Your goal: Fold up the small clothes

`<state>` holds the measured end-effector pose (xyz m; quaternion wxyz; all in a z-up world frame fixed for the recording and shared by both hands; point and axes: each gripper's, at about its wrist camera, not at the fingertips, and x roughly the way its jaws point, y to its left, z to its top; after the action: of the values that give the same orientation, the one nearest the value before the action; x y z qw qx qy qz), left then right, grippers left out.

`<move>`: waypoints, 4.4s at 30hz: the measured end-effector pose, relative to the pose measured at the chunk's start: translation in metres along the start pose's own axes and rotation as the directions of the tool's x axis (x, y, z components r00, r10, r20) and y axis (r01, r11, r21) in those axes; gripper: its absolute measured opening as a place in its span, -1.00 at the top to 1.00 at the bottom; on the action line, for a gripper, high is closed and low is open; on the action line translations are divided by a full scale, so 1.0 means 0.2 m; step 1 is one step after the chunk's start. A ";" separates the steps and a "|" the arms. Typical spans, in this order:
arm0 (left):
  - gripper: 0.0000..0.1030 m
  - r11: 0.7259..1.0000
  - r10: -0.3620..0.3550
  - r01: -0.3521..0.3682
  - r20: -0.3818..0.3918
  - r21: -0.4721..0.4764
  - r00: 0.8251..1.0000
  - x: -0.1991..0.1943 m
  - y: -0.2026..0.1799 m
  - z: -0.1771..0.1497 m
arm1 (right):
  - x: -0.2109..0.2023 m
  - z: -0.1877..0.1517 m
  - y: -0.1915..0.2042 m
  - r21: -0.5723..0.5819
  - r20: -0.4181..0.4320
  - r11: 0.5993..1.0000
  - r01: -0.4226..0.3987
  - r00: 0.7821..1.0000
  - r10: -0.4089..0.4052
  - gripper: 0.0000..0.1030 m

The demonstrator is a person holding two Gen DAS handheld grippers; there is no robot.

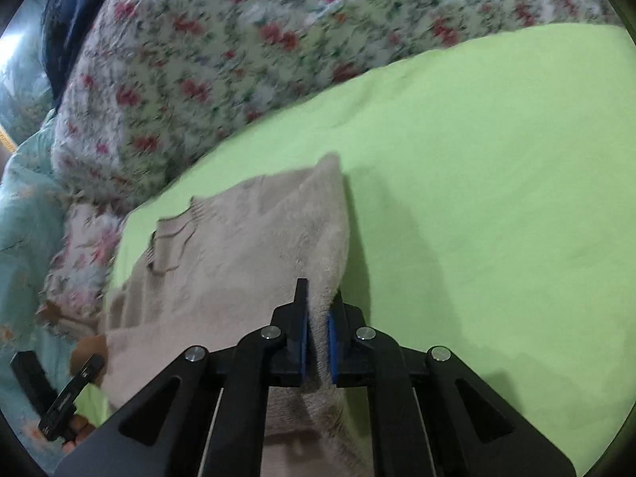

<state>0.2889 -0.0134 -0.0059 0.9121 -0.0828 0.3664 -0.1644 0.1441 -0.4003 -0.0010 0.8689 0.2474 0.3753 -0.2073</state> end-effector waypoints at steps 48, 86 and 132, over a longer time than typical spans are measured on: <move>0.85 0.756 0.559 -0.466 0.082 -0.459 0.825 -0.61 1.48 0.46 | -0.20 -0.78 0.35 -0.055 -0.197 0.994 -0.096 0.977 0.083 -0.29; -0.27 0.991 -0.019 0.037 -0.131 0.131 0.991 0.14 -0.41 -0.16 | -0.28 -0.64 0.23 0.074 -0.120 0.987 -0.143 0.981 0.151 -0.35; -0.12 0.886 0.394 -0.404 -0.090 -0.228 0.915 -0.08 0.51 -0.22 | 0.01 -0.22 0.82 -0.166 -0.137 0.919 -0.358 0.931 0.338 -0.54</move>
<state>0.2721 0.0854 -0.0543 0.9017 -0.1126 0.4114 0.0706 0.2113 -0.2454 0.0170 0.8902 0.2378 0.3887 0.0003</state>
